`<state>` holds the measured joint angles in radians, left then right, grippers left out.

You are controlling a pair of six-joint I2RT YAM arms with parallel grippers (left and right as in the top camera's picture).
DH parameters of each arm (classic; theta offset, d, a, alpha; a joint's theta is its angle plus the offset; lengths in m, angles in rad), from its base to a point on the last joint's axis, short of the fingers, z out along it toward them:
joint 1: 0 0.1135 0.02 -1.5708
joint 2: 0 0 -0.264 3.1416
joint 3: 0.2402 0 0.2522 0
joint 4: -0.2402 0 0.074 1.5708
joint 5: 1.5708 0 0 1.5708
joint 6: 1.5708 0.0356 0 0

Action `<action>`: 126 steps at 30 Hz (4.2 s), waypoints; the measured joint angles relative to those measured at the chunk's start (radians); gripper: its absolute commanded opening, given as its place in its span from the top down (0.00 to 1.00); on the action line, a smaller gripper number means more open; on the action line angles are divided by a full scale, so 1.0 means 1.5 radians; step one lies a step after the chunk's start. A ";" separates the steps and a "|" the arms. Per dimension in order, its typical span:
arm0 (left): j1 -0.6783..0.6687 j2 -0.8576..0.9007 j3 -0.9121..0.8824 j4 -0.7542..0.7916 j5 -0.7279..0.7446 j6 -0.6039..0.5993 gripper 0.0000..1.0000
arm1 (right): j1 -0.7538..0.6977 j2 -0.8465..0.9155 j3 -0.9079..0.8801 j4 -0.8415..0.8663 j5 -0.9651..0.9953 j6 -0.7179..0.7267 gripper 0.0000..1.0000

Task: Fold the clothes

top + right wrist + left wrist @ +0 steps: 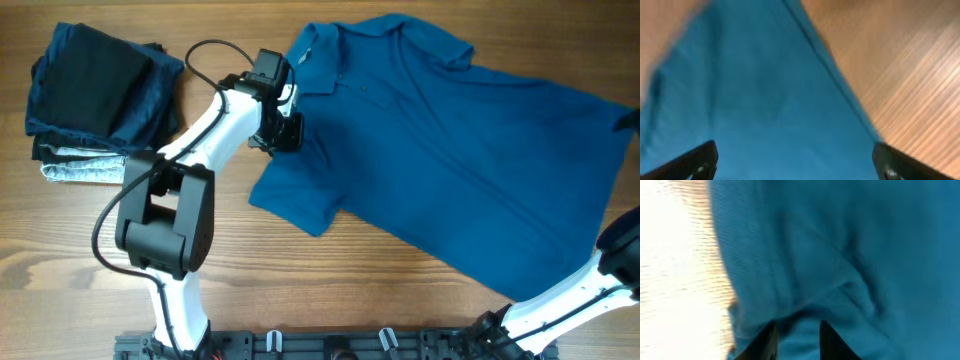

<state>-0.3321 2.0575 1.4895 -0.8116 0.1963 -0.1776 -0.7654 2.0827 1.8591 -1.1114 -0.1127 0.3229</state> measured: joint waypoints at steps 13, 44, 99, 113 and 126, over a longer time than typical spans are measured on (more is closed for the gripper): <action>0.054 -0.006 -0.086 0.004 -0.064 -0.048 0.83 | 0.000 0.000 0.000 0.209 -0.001 0.000 0.00; 0.061 -0.165 -0.302 0.048 -0.033 0.002 0.80 | 0.000 0.000 0.000 0.209 -0.002 0.000 0.00; 0.030 0.097 -0.012 0.341 -0.028 -0.065 0.96 | 0.000 0.000 0.000 0.211 -0.002 0.000 0.00; 0.034 0.006 -0.044 -0.041 -0.167 -0.140 0.88 | 0.000 0.000 0.000 0.211 -0.002 0.000 0.00; -0.164 -0.306 0.064 0.336 -0.089 0.172 0.70 | 0.000 0.000 0.000 0.210 -0.002 0.000 0.00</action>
<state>-0.5781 1.5990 1.5852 -0.3069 0.0624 0.0799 -0.7654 2.0827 1.8595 -0.7959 -0.1158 0.3233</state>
